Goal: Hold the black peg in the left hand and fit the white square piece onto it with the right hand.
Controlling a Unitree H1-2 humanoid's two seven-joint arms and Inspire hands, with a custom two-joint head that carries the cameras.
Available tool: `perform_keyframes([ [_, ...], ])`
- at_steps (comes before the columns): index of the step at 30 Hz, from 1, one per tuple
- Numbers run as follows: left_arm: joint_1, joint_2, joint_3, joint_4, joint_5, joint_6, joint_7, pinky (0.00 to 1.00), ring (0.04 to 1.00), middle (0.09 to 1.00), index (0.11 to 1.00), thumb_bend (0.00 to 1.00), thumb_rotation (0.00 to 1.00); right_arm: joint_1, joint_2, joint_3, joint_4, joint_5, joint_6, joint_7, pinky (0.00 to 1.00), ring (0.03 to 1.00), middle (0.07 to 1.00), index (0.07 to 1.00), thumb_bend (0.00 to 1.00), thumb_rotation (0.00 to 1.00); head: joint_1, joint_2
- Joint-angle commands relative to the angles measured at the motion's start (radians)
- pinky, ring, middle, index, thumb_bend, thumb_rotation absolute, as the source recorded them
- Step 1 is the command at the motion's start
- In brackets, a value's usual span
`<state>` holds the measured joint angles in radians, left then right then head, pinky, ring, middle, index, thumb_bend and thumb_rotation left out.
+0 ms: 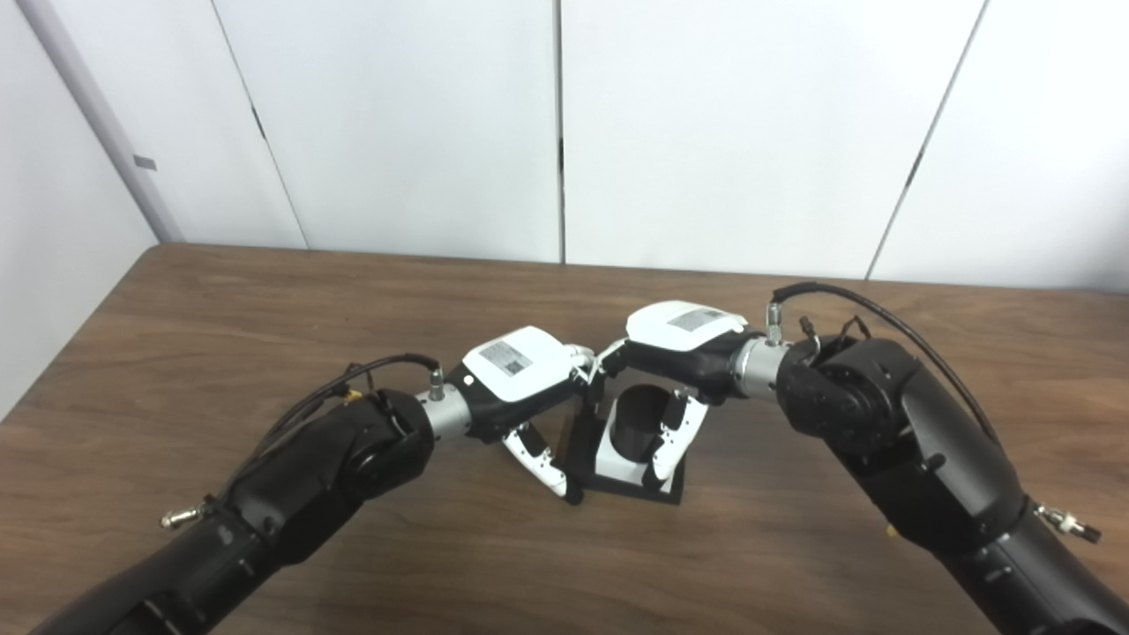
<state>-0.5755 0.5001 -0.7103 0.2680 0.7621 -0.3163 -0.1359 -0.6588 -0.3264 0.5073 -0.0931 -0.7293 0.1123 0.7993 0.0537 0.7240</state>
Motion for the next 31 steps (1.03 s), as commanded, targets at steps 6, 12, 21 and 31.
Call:
perform_keyframes([
  [6, 0.067, -0.022, -0.069, 0.040, 0.065, -0.025, -0.103, 0.80, 0.890, 0.884, 0.494, 0.52, 0.08, -0.049, -0.012, -0.052, -0.032, 0.026, 0.004, -0.029, 0.79, 0.821, 0.827, 0.760, 0.93, 0.31, -0.008, 0.003],
  [12, 0.066, -0.020, -0.069, 0.050, 0.067, -0.036, -0.088, 0.79, 0.877, 0.881, 0.493, 0.52, 0.08, -0.063, -0.021, -0.118, -0.071, 0.048, 0.018, -0.038, 0.76, 0.824, 0.832, 0.770, 0.93, 0.30, -0.015, 0.000],
  [21, 0.068, -0.015, -0.065, 0.045, 0.066, -0.026, -0.097, 0.80, 0.881, 0.881, 0.493, 0.52, 0.08, -0.062, -0.096, -0.194, -0.131, 0.077, 0.044, -0.019, 0.69, 0.802, 0.824, 0.776, 0.93, 0.27, -0.020, 0.000],
  [31, 0.071, -0.010, -0.064, 0.047, 0.070, -0.038, -0.084, 0.80, 0.875, 0.876, 0.493, 0.52, 0.08, 0.063, -0.158, -0.342, -0.142, 0.186, 0.050, -0.134, 0.65, 0.756, 0.770, 0.739, 0.81, 0.06, -0.031, 0.000],
])
